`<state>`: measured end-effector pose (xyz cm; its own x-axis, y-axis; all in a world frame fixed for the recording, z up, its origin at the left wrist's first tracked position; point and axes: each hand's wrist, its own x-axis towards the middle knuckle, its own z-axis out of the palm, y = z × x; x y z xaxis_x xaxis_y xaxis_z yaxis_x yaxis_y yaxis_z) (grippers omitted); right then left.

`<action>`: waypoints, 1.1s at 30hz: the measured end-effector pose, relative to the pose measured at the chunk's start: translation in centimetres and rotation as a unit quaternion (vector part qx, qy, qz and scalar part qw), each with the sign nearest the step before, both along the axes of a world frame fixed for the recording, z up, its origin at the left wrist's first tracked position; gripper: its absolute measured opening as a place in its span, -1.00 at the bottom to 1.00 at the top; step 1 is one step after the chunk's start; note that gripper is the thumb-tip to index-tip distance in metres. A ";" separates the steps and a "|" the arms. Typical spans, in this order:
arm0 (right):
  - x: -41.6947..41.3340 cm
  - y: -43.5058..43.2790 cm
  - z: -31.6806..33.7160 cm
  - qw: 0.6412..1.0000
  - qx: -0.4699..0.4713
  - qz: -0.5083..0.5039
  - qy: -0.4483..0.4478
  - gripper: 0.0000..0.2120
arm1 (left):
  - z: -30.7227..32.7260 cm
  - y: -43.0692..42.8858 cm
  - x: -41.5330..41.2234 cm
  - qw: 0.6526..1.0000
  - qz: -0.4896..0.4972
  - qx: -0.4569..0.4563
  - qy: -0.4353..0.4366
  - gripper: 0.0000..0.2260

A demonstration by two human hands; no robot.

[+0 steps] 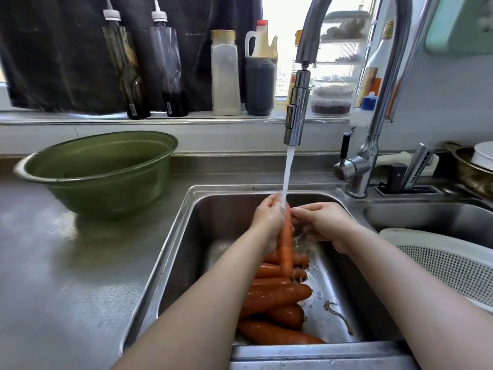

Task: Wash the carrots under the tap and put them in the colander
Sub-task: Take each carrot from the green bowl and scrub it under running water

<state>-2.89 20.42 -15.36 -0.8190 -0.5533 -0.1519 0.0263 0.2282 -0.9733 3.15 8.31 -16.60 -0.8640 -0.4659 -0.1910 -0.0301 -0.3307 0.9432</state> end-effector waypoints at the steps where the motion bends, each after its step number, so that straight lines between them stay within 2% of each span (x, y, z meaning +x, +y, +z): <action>1: 0.0 0.0 0.0 1.000 -0.010 -0.011 0.012 -0.85 | 0.3 -0.1 0.2 1.000 -0.014 0.000 -0.002 -0.80; 3: -0.1 -0.2 0.0 0.998 -0.029 -0.043 0.024 -0.83 | 0.9 -0.7 1.0 0.998 -0.057 0.005 -0.021 -0.70; 5: -0.4 -0.5 -0.1 0.998 -0.010 -0.048 0.044 -0.74 | 1.5 -1.6 2.0 0.990 -0.131 0.028 -0.044 -0.70; 7: -0.1 -0.9 -0.1 1.000 -0.014 0.004 0.021 -0.68 | 2.0 -2.7 3.0 0.971 -0.222 0.068 -0.053 -0.74; 9: 0.1 -1.3 -0.2 0.997 -0.049 0.061 -0.023 -0.69 | 2.3 -3.6 3.8 0.953 -0.272 0.116 -0.068 -0.69; 13: 0.0 -1.1 -0.4 0.992 -0.028 0.119 0.012 -0.74 | 2.0 -4.8 3.9 0.946 -0.285 0.136 -0.067 -0.63; 19: -0.4 -1.0 -0.4 0.998 -0.050 0.029 0.030 -0.85 | 1.4 -5.9 3.9 0.934 -0.329 0.039 -0.137 -0.50; 21: -0.5 -1.0 -0.4 0.999 -0.032 0.005 0.043 -0.84 | 1.1 -6.3 3.9 0.934 -0.335 0.038 -0.123 -0.55; 25: -0.7 -1.0 0.3 0.997 -0.074 -0.028 0.008 -0.82 | 1.1 -6.7 3.7 0.936 -0.338 0.076 -0.063 -0.55; 26: -0.8 -1.0 0.4 0.997 -0.075 -0.033 0.006 -0.81 | 1.4 -6.2 3.6 0.940 -0.328 0.065 -0.069 -0.59; 28: -1.0 -0.9 0.2 0.998 -0.063 -0.028 0.014 -0.78 | 1.9 -4.7 3.4 0.951 -0.290 -0.022 -0.105 -0.61; 31: -1.0 -0.8 -0.1 0.998 -0.052 -0.018 0.023 -0.75 | 2.1 -3.5 3.1 0.943 -0.237 -0.190 -0.140 -0.47; 33: -1.1 -0.8 0.0 0.998 -0.052 -0.030 0.022 -0.72 | 1.9 -3.6 3.0 0.941 -0.232 -0.207 -0.131 -0.46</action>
<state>-4.02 19.61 -15.34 -0.8555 -0.5144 -0.0589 -0.0068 0.1249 -0.9921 6.11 4.74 -14.69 -0.9410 -0.1319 -0.3116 -0.3311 0.1690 0.9283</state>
